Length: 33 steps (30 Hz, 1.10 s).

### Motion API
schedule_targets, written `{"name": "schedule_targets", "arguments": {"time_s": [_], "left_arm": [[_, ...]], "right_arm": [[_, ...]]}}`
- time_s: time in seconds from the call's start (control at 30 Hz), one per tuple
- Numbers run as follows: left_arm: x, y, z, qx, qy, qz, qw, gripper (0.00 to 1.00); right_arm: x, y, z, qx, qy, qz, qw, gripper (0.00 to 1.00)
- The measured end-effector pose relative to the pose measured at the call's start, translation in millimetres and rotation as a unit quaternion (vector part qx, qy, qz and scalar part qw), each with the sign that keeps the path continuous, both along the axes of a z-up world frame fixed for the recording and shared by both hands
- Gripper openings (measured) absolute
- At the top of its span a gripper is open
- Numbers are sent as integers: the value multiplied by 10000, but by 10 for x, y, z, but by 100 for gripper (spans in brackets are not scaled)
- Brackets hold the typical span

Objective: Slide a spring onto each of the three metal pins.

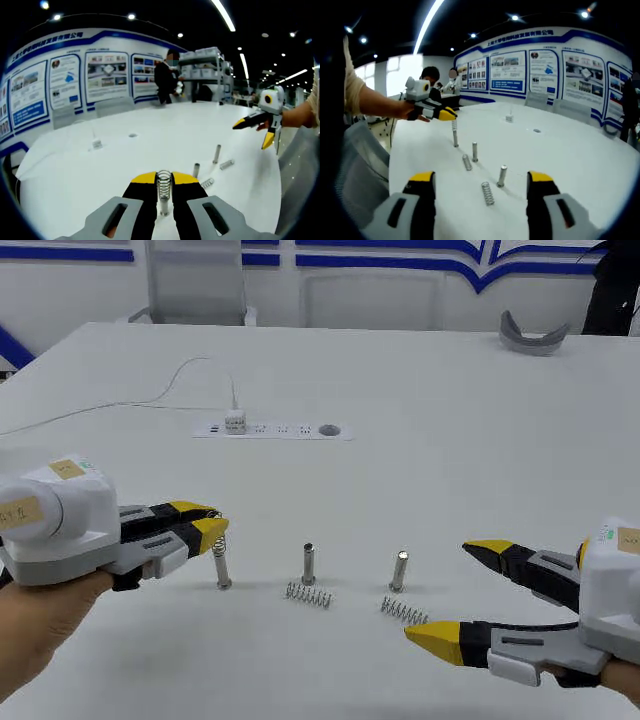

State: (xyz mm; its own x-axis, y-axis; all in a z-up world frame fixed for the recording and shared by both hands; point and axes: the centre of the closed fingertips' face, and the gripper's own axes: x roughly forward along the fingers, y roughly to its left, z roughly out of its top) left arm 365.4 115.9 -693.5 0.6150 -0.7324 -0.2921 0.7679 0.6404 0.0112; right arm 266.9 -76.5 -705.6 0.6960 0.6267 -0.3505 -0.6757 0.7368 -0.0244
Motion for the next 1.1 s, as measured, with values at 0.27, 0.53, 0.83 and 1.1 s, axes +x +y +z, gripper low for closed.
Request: {"name": "schedule_targets", "arguments": {"time_s": [0.27,0.53,0.83,1.1], "left_arm": [[4,19,-39,-3,19,46,10000,9],[-2,18,-70,-15,16,68,10000,9],[-6,14,-134,-50,27,92,9999,9],[-5,23,-224,-124,93,153,9998,9]], "right_arm": [[22,26,29,33,-26,14,10000,76],[28,13,28,34,-12,-7,10000,76],[19,10,19,45,10,-34,10000,75],[14,4,0,35,33,-55,10000,75]]}}
